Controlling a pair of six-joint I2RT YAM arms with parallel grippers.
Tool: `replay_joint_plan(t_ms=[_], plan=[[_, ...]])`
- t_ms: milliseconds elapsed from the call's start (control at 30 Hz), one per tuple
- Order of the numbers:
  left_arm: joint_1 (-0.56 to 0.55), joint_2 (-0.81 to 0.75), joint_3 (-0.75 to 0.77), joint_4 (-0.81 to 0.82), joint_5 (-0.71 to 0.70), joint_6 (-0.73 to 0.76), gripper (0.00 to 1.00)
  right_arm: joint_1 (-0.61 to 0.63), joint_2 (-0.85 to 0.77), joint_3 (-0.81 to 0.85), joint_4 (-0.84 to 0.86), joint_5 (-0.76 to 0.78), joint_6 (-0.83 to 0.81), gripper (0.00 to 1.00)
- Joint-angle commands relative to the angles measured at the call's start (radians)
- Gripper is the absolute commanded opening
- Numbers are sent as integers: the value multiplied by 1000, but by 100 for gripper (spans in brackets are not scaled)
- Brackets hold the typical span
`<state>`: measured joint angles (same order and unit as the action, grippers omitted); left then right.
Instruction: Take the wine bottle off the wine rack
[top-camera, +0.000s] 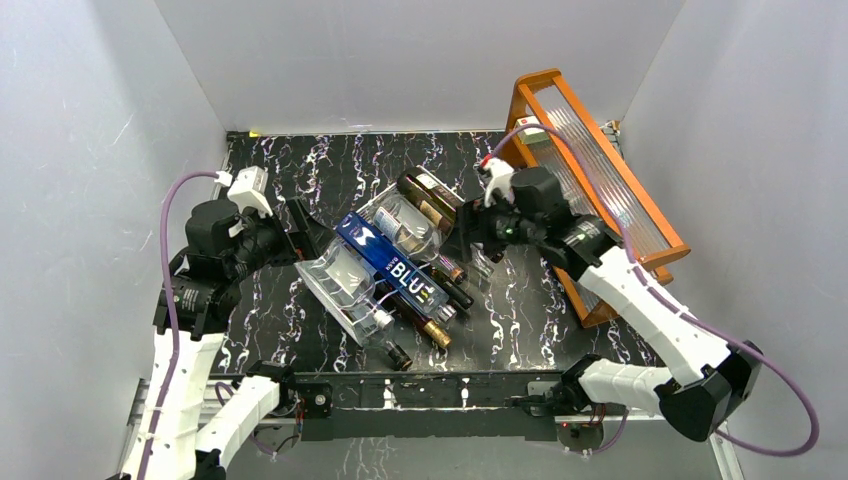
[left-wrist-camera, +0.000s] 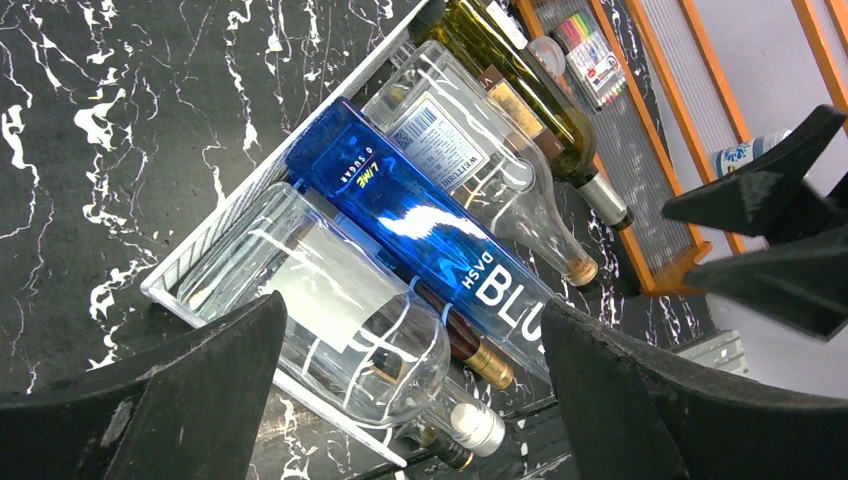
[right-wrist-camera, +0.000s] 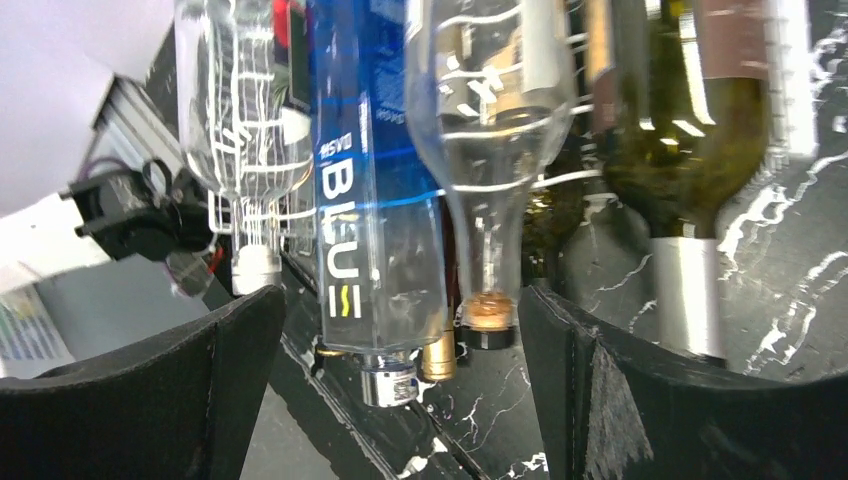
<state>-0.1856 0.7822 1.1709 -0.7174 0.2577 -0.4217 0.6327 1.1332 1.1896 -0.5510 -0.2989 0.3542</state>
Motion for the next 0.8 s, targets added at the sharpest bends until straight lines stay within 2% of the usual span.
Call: replay_joint_plan(t_ms=[0, 200, 367, 533, 767], plan=[[-4, -4, -1, -9, 35, -21, 98, 148, 30, 73, -4, 164, -41, 98], [-5, 5, -3, -12, 37, -26, 98, 414, 129, 123, 10, 364, -13, 98], [-5, -12, -15, -25, 19, -32, 98, 582, 223, 162, 59, 420, 13, 96], [-3, -25, -16, -39, 7, -28, 98, 629, 320, 181, 89, 472, 55, 86], [-4, -35, 7, -68, 7, -21, 98, 641, 385, 173, 156, 500, 87, 85]])
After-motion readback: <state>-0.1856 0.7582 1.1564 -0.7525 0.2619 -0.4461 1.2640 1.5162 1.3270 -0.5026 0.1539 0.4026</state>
